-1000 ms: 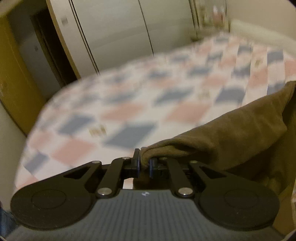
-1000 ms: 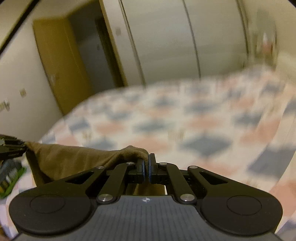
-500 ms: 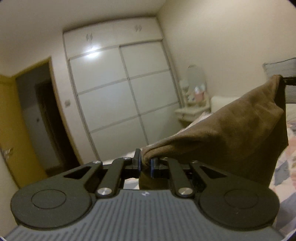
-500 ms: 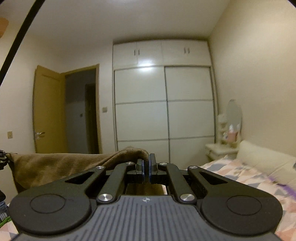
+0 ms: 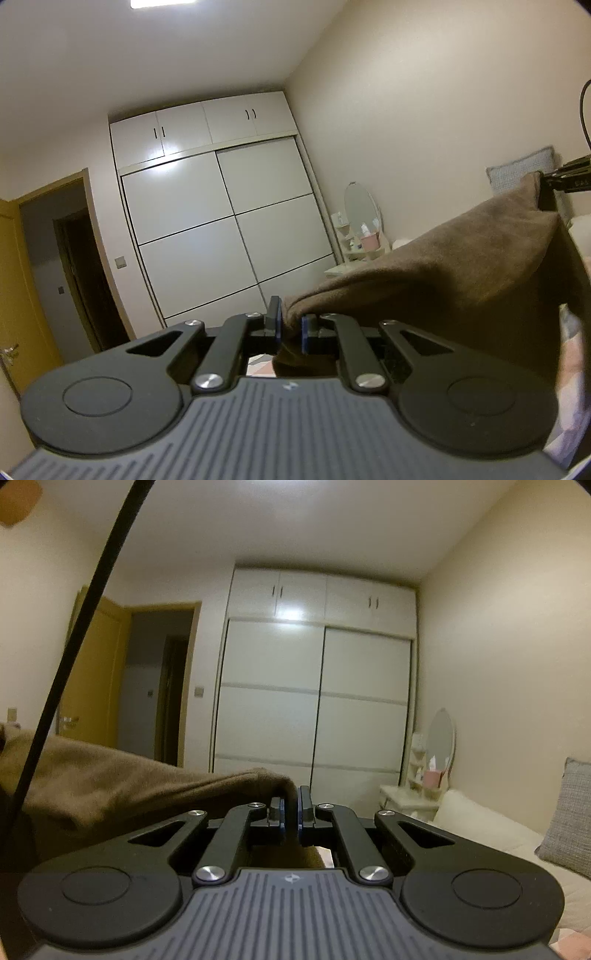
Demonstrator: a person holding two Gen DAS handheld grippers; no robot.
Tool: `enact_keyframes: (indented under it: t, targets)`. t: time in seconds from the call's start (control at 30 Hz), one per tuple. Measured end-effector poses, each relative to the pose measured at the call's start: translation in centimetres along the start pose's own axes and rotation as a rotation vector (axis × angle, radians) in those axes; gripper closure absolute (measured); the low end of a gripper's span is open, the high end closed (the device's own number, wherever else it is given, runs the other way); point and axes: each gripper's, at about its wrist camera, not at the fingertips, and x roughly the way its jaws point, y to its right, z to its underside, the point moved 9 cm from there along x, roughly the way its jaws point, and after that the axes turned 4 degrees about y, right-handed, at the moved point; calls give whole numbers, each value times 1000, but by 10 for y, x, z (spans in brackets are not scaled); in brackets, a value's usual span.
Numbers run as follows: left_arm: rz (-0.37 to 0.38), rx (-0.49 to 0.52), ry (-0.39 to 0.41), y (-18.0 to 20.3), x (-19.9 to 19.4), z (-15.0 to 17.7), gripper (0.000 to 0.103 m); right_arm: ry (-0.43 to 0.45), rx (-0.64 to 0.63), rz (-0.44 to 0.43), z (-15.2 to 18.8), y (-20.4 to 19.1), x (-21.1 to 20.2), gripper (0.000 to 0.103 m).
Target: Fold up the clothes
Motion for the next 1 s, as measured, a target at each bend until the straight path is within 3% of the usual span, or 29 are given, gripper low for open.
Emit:
enact_keyframes:
  t: [0.13,0.17,0.23,0.33,0.43,0.6,0.73,0.87,0.93,1.0]
  targets:
    - [6,-6,-119,9,53,30,94,-147,16,-38,48,20,75,99]
    - [13,-21,-182,13,77,52,94,-196,22,-54,66,27,99,99]
    - [18,-69,-320,20,125,106,94,-305,51,-92,113,34,151,99]
    - [7,-160,-551,34,202,207,94,-500,98,-144,209,38,238,99]
    - [-18,-180,-723,47,272,303,94,-663,87,-185,310,33,312,100]
    - [-51,-143,-931,54,334,429,94,-840,82,-216,436,25,367,101]
    - [-28,-118,-993,47,367,469,94,-899,115,-221,476,30,401,103]
    - [-5,-118,-1014,39,399,481,94,-932,102,-221,483,34,424,103]
    - [-3,-130,-1012,37,411,485,94,-898,74,-169,482,42,441,103]
    - [8,-152,-1015,37,423,489,94,-893,127,-145,478,54,459,103]
